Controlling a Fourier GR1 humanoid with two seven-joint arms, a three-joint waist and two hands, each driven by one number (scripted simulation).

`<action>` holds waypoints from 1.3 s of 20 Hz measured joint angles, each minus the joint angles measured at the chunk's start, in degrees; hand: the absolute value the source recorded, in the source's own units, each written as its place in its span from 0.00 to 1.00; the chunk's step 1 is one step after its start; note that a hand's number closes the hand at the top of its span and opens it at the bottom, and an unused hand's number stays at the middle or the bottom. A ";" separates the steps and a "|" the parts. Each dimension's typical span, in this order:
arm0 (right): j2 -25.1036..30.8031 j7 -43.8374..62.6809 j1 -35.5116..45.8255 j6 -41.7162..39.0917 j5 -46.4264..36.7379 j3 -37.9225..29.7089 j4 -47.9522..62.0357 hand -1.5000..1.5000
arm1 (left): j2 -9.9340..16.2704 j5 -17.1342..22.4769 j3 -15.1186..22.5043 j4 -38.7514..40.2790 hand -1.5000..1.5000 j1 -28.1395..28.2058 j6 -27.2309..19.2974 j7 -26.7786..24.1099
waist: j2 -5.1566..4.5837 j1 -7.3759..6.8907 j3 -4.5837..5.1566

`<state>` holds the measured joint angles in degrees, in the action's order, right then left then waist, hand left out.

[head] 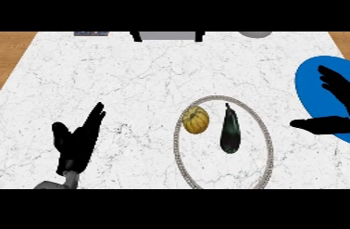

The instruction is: Pick the eggplant from the placemat and place it in the plate

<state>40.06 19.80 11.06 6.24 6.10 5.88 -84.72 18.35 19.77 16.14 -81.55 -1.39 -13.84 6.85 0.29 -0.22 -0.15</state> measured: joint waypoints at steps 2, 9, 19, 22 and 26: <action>1.74 5.20 1.53 -3.38 0.40 1.71 -2.47 0.00 | -0.18 -0.25 -0.05 0.49 0.50 -0.08 0.33 -0.34 | 0.04 0.04 -0.03; 0.88 21.18 9.55 -9.69 -1.22 7.29 -5.20 0.00 | -1.16 -1.38 0.01 -0.63 0.50 -0.46 -0.16 2.26 | -0.09 -0.35 -0.02; -9.55 30.47 13.98 -10.89 -10.49 13.69 -1.75 0.00 | -2.85 -2.58 -1.87 0.43 0.50 -0.96 1.80 2.38 | -0.06 -0.23 -0.17; -12.31 31.82 13.76 -12.25 -10.98 13.42 -1.21 0.00 | -2.96 -3.08 -2.65 -0.12 0.50 -0.10 2.43 2.43 | -0.05 -0.16 -0.16; -16.69 32.54 12.32 -11.88 -13.75 14.39 -1.11 0.00 | -3.64 -4.41 -3.25 -0.67 0.50 0.72 2.58 2.21 | -0.04 -0.06 -0.15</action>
<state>23.38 52.34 23.38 -5.64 -7.65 20.27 -85.83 14.71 15.35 12.89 -82.22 -0.67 -11.26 9.06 0.25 -0.28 -0.29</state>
